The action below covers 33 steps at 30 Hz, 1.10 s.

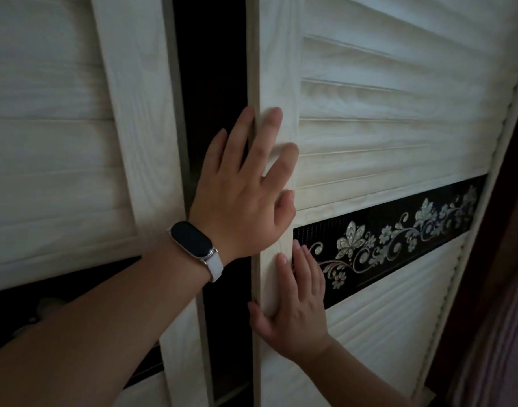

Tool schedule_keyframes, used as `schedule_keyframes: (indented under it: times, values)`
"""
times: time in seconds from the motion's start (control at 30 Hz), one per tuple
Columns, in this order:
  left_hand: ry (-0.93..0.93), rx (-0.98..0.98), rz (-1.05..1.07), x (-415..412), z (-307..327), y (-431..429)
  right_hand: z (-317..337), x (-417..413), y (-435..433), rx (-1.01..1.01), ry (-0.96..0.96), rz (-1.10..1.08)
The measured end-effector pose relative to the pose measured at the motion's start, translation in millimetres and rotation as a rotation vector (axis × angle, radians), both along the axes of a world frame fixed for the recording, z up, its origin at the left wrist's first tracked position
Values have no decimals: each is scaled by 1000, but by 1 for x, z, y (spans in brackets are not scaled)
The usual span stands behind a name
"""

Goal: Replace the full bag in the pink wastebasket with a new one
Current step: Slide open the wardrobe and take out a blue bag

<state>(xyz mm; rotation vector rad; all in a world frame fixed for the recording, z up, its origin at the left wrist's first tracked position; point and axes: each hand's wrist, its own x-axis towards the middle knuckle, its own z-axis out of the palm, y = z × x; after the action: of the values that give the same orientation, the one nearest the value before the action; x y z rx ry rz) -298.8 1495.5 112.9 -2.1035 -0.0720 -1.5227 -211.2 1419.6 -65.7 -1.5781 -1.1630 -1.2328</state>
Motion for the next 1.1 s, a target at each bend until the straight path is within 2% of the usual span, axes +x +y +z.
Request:
schedule_keyframes:
  times: [0.37,0.67,1.1]
  values:
    - [26,-16,-27,97,0,-34,0,98,-38,-21,5,-47]
    - [51,-23,-32,176,0,-63,2,173,-73,-115,26,-102]
    - [57,-7,-54,256,0,-87,2,248,-100,-123,56,-119]
